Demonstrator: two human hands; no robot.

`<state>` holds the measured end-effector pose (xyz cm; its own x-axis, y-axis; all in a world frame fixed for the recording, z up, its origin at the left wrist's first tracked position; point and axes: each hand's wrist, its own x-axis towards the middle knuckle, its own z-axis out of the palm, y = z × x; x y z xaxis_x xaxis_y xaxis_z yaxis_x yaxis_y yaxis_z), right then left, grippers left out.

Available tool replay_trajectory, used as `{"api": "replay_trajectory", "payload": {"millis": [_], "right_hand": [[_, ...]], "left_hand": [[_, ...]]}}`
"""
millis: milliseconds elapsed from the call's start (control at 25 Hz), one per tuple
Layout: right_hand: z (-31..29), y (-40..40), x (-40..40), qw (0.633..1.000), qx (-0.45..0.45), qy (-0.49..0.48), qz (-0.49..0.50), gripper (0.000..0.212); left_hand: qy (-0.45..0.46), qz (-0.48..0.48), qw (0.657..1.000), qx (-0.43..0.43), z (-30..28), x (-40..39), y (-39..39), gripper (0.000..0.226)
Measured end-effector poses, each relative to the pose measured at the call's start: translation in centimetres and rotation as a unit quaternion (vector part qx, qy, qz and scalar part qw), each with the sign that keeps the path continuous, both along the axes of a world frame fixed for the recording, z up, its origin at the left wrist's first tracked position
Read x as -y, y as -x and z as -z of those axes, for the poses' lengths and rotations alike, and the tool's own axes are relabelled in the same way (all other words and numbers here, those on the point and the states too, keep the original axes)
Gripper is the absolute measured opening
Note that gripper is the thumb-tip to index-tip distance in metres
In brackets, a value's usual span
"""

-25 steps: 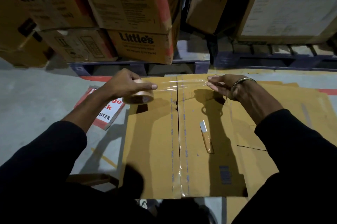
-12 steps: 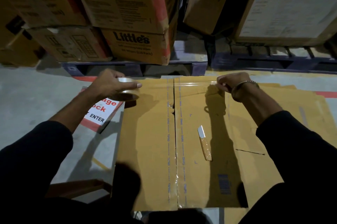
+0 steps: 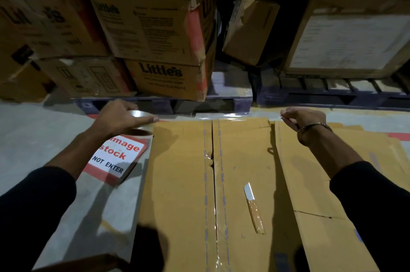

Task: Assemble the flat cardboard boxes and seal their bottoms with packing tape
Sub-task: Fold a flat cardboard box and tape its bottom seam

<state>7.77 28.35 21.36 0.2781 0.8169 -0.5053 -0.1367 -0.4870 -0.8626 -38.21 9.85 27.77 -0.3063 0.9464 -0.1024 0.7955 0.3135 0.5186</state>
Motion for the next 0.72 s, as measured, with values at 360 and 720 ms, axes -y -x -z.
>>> {"api": "replay_trajectory", "payload": {"millis": [360,720], "right_hand": [[2.6,-0.1,-0.6,0.999,-0.033,-0.007,0.033,0.029],[3.2,0.2,-2.2,0.998,-0.031,-0.034,0.045,0.044]], "left_hand": [[0.047,-0.034,0.998,0.028,3.5,-2.3,2.8,0.084],[0.015,-0.087,0.993,0.083,6.2,-2.9,5.2,0.061]]}}
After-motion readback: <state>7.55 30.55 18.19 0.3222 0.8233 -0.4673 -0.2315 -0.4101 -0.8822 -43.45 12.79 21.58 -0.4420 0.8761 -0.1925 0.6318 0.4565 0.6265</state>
